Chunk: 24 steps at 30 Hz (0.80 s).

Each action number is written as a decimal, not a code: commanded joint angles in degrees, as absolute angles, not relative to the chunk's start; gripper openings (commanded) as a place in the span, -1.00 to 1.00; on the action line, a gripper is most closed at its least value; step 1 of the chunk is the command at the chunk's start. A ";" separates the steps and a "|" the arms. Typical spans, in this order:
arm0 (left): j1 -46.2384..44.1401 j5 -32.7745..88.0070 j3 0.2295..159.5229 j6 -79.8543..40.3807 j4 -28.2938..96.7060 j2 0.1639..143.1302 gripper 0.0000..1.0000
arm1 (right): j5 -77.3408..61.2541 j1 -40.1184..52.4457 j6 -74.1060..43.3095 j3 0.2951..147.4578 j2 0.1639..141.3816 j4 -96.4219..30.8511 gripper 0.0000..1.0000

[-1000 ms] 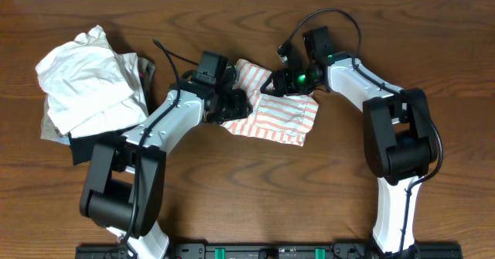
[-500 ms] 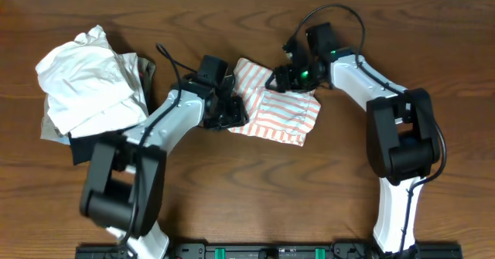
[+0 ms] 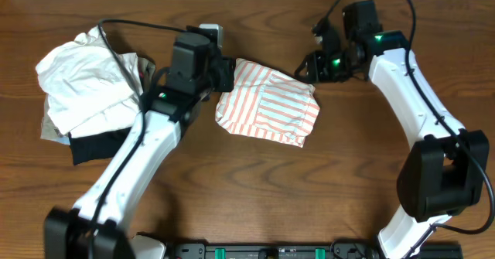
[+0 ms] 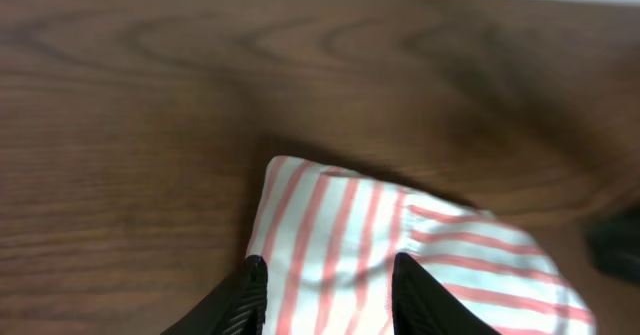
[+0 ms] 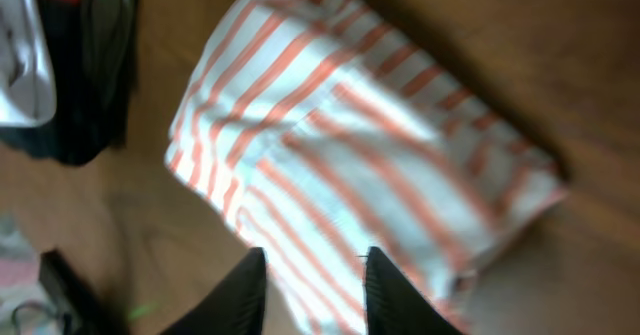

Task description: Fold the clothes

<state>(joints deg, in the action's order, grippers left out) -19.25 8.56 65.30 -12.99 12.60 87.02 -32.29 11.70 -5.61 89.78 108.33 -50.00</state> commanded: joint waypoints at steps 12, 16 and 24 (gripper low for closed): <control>-18.98 25.52 65.10 -9.98 2.96 109.45 -0.18 | -34.52 15.92 -2.57 76.55 109.14 -42.94 -0.39; -18.98 25.50 65.10 -10.13 5.04 112.01 -0.18 | -32.58 15.92 -2.46 68.90 109.51 -35.46 -0.30; -18.98 18.39 65.06 -10.13 10.26 113.60 -0.17 | -25.23 15.03 -2.48 58.43 111.44 -24.93 -0.18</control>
